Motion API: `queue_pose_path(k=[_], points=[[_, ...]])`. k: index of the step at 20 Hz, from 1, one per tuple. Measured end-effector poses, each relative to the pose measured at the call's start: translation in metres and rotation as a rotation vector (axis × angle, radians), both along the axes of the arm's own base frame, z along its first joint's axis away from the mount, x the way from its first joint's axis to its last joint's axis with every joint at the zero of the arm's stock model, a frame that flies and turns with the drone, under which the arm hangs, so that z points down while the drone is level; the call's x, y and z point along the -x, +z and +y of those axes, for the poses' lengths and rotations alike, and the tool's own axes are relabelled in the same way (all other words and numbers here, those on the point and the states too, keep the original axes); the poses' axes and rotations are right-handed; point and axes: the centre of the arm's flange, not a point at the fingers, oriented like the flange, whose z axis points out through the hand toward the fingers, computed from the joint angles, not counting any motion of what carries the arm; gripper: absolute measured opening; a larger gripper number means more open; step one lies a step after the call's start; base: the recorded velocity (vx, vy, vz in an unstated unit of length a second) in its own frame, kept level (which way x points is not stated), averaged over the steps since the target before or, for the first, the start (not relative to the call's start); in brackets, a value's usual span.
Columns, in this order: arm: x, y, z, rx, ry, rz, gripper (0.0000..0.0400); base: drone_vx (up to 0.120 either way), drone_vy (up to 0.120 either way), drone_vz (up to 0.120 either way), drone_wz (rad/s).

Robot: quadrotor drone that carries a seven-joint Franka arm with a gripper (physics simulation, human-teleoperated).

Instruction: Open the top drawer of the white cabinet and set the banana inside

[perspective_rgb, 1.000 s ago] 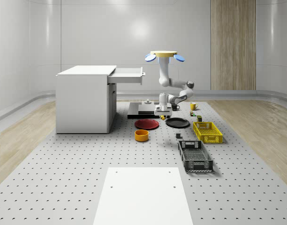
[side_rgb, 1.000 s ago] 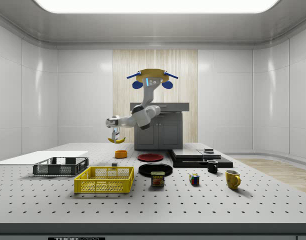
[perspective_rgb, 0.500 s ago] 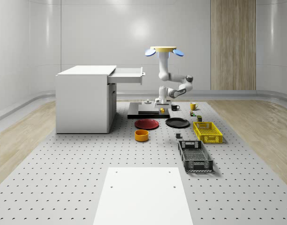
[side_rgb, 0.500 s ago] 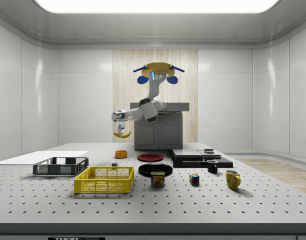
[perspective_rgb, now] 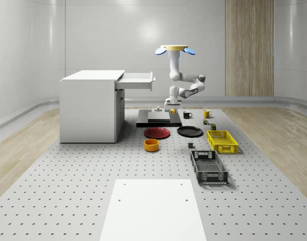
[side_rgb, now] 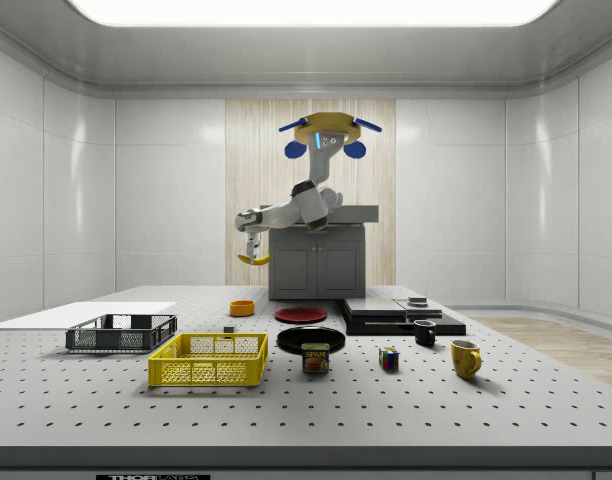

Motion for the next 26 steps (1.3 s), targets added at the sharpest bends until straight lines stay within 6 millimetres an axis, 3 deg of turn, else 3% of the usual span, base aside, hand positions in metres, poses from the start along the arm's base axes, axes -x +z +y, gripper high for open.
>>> queue_pose_path(k=[26], points=[[0.0000, 0.0000, 0.0000, 0.000, 0.000, 0.000, 0.0190, -0.120, 0.000, 0.120, 0.000]])
